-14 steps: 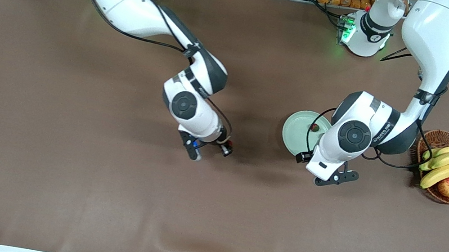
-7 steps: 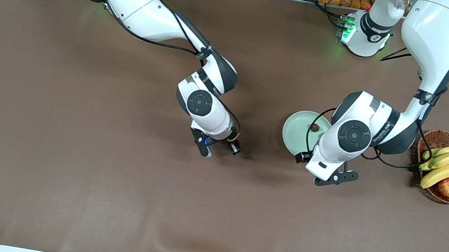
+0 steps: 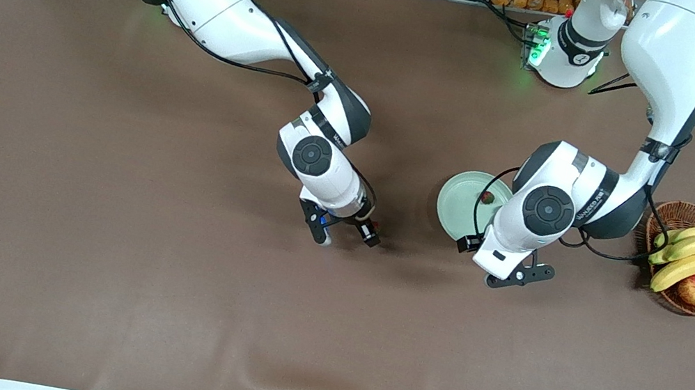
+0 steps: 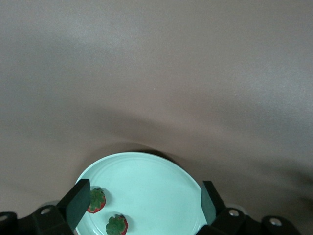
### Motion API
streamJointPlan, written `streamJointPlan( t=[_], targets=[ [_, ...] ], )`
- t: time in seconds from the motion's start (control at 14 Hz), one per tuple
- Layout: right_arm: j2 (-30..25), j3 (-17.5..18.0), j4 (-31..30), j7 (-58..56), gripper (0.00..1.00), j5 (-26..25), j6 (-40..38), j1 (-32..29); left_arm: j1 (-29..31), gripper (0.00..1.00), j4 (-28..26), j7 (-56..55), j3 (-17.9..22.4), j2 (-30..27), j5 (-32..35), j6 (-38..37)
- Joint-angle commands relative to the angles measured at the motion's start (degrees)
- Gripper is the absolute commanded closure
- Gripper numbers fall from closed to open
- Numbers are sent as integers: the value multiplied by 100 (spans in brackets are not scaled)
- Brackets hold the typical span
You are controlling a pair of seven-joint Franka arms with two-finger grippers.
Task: Collect all strawberries into plate
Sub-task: 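Carry the last strawberry with the right gripper and release it beside the plate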
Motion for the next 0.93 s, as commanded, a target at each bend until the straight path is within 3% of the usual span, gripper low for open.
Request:
streamJointPlan(
  t=[0.0, 0.5, 0.86],
  targets=[
    [-52, -19, 218, 42, 0, 20, -377, -152, -32, 0, 72, -21, 10, 69, -116, 24],
    [-263, 244, 728, -457, 0, 46, -1704, -1048, -119, 0, 475, -346, 10, 332, -108, 147],
    [-482, 955, 948, -1783, 0, 46, -3075, -2365, -619, 0, 809, -1083, 10, 640, -81, 165]
  ],
)
